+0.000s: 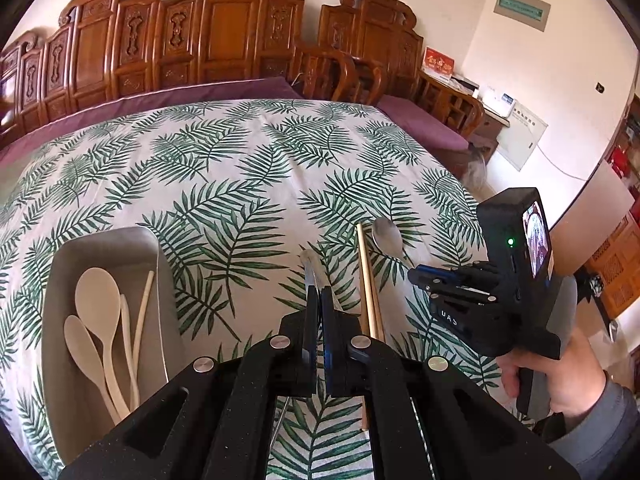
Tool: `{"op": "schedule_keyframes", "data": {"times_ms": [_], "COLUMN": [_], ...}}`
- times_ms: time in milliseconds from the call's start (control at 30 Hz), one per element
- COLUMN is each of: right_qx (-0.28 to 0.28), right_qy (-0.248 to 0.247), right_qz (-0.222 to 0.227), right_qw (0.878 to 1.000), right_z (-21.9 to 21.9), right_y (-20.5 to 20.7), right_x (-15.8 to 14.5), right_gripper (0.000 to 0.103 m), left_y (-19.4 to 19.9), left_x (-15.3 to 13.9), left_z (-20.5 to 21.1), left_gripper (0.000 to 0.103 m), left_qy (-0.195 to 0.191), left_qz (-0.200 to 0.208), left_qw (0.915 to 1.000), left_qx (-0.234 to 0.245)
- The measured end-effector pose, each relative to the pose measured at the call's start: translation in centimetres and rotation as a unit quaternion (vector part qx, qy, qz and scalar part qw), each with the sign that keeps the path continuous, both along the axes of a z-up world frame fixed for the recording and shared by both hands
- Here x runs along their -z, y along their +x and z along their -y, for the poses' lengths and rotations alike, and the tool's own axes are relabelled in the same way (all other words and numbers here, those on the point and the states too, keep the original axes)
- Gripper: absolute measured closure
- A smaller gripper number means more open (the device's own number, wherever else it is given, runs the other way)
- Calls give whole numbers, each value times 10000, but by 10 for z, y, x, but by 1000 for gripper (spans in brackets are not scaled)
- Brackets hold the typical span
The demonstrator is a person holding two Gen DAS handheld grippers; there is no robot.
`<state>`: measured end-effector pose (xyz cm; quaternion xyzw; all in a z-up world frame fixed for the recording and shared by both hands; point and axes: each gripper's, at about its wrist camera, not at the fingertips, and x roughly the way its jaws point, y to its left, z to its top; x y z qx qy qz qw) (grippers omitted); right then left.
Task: Organize utensils
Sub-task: 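Lower the left tool's held utensil into the grey tray and open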
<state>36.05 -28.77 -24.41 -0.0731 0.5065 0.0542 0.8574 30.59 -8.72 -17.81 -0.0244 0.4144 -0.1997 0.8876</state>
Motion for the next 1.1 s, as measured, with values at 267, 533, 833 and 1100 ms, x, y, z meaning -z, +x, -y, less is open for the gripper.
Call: {"op": "schedule_keyframes", "data": {"times_ms": [267, 533, 833, 1100], "right_qx": [10, -155, -494, -941], "right_qy": [264, 528, 776, 841], "right_qz": [-61, 237, 537, 654], "right_qw": [9996, 9982, 9943, 9898], "right_z": [9, 7, -19, -51], "right_y": [-6, -29, -46, -61], "right_x": [-3, -27, -55, -67], "right_gripper": [96, 96, 96, 96], "left_y": [-7, -8, -5, 17], "left_x": [-15, -36, -42, -14], "left_z": [-8, -38, -80, -111], "left_gripper": [102, 102, 102, 102], "left_qy": [81, 41, 122, 217], "left_qz": [164, 244, 199, -74], "left_qw": [9998, 9991, 9968, 9930], "left_qx": [-44, -356, -764, -1159]}}
